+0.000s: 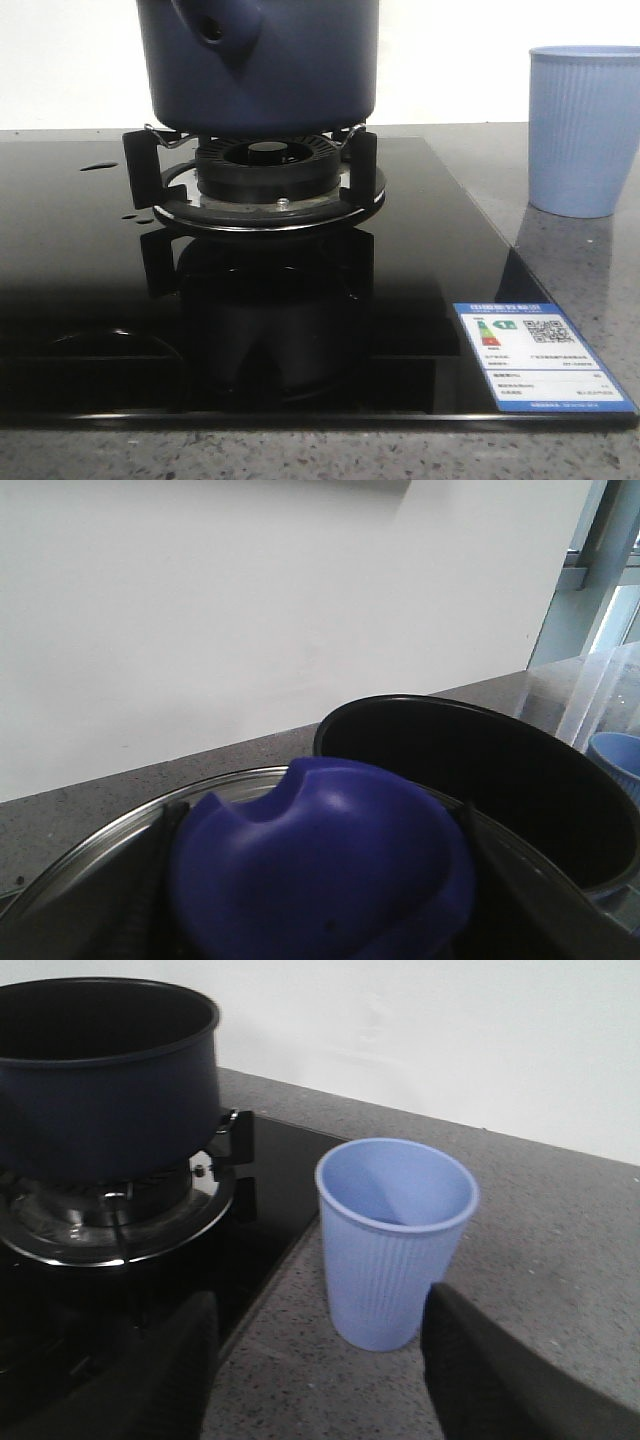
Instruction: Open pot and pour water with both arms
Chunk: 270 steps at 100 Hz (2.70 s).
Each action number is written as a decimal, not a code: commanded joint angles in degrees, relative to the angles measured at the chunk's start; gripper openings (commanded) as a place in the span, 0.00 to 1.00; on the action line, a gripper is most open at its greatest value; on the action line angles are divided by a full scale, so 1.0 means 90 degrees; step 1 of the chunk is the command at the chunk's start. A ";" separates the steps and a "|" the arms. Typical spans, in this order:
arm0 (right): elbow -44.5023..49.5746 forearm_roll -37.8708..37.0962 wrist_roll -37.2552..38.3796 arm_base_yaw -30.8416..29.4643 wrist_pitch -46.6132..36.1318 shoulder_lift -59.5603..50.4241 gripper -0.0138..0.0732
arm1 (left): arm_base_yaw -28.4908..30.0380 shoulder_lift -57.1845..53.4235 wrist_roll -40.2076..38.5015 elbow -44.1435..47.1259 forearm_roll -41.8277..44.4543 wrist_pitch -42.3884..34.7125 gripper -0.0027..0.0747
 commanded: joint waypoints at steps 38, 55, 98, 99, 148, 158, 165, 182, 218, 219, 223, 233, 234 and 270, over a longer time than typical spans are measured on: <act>-0.0170 0.1219 -0.1372 0.0016 -0.0413 0.0044 0.62 | -0.0048 -0.0156 0.0010 -0.0216 -0.0818 0.0345 0.46; -0.0170 0.1151 -0.1372 0.0016 -0.0522 0.0145 0.78 | -0.0048 -0.0156 0.0010 -0.0216 -0.0818 0.0345 0.46; -0.0170 0.1083 -0.1307 -0.0011 -0.1590 0.1561 0.86 | -0.0048 -0.0156 0.0010 -0.0216 -0.0818 0.0345 0.46; -0.0170 0.1105 -0.1293 -0.0008 -0.1606 0.1619 0.86 | -0.0048 -0.0156 0.0010 -0.0216 -0.0818 0.0345 0.46; -0.0170 0.1912 -0.1251 -0.0175 -0.2340 0.3163 0.85 | -0.0048 -0.0156 0.0010 -0.0216 -0.0818 0.0345 0.46; -0.0170 0.1912 -0.1251 -0.0175 -0.2639 0.3360 0.86 | -0.0048 -0.0156 0.0010 -0.0216 -0.0818 0.0345 0.46; -0.0170 0.1912 -0.1251 -0.0175 -0.2824 0.3459 0.85 | -0.0048 -0.0156 0.0010 -0.0216 -0.0818 0.0345 0.46; -0.0170 0.1912 -0.1251 -0.0175 -0.3052 0.3679 0.85 | -0.0048 -0.0156 0.0010 -0.0216 -0.0818 0.0345 0.46; -0.0170 0.1912 -0.1225 -0.0090 -0.3469 0.3893 0.85 | -0.0048 -0.0156 0.0010 -0.0216 -0.0818 0.0345 0.46; -0.0170 0.1912 -0.1225 -0.0077 -0.3483 0.3893 0.85 | -0.0048 -0.0156 0.0010 -0.0216 -0.0818 0.0345 0.46; -0.0170 0.1912 -0.1194 -0.0048 -0.3499 0.3893 0.85 | -0.0048 -0.0156 0.0010 -0.0216 -0.0818 0.0345 0.46; -0.0183 0.1912 -0.1131 0.0058 -0.3609 0.3893 0.85 | -0.0048 -0.0156 0.0010 -0.0216 -0.0818 0.0345 0.46; -0.0183 0.1912 -0.1131 0.0066 -0.3622 0.3893 0.85 | -0.0048 -0.0156 0.0010 -0.0216 -0.0818 0.0345 0.46; -0.0183 0.1912 -0.0874 0.0139 -0.3885 0.4222 0.85 | -0.0048 -0.0156 0.0010 -0.0216 -0.0818 0.0345 0.46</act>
